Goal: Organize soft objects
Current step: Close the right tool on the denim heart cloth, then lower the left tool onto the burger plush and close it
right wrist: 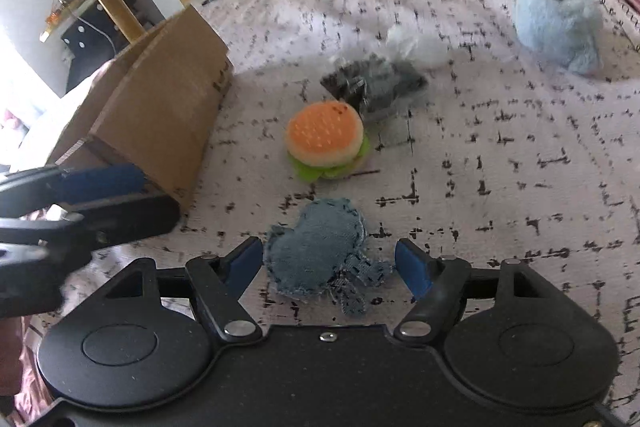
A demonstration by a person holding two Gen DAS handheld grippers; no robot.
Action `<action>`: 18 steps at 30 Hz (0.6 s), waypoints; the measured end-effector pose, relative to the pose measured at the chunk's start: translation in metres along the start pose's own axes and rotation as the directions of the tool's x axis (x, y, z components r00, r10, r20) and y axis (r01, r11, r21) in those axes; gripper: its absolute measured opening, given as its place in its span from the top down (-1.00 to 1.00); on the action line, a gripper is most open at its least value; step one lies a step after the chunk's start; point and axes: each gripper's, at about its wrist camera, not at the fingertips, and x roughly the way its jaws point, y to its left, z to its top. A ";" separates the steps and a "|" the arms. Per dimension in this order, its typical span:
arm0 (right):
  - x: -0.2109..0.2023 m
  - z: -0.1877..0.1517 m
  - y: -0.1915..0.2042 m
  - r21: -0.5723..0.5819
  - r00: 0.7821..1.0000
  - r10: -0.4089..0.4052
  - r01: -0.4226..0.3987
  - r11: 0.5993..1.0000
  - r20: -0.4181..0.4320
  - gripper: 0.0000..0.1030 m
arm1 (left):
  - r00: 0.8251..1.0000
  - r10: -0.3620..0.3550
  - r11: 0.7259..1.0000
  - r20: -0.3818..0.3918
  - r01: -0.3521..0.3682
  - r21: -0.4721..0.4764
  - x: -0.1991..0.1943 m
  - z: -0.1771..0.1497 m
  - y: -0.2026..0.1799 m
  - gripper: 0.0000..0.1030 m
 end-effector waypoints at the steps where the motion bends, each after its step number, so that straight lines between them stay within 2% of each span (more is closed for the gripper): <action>1: 0.001 -0.001 0.001 -0.010 1.000 -0.002 0.002 1.000 0.012 -0.37 | 1.000 0.002 1.000 -0.003 -0.002 -0.002 0.002 0.001 0.000 -0.09; 3: 0.001 -0.002 0.003 -0.029 1.000 -0.014 0.015 0.999 0.025 -0.12 | 1.000 0.004 1.000 -0.007 -0.004 -0.005 0.005 0.002 0.000 -0.10; 4: 0.001 -0.001 0.003 -0.037 0.999 -0.022 0.023 0.999 0.028 0.15 | 1.000 0.006 1.000 -0.009 -0.006 -0.005 0.007 0.002 0.000 -0.10; 5: 0.001 0.000 0.003 -0.042 0.999 -0.030 0.031 0.999 0.027 0.23 | 1.000 0.008 1.000 -0.012 -0.009 -0.004 0.010 0.002 0.000 -0.10; 10: -0.002 0.003 -0.006 -0.033 0.999 -0.028 0.029 0.999 0.024 0.38 | 0.999 0.017 1.000 -0.028 -0.017 -0.007 0.021 0.006 -0.003 -0.10; 18: -0.014 0.004 -0.034 0.044 0.998 -0.053 0.052 0.998 0.041 0.39 | 0.999 -0.025 1.000 -0.042 0.025 0.010 0.040 0.011 -0.021 -0.14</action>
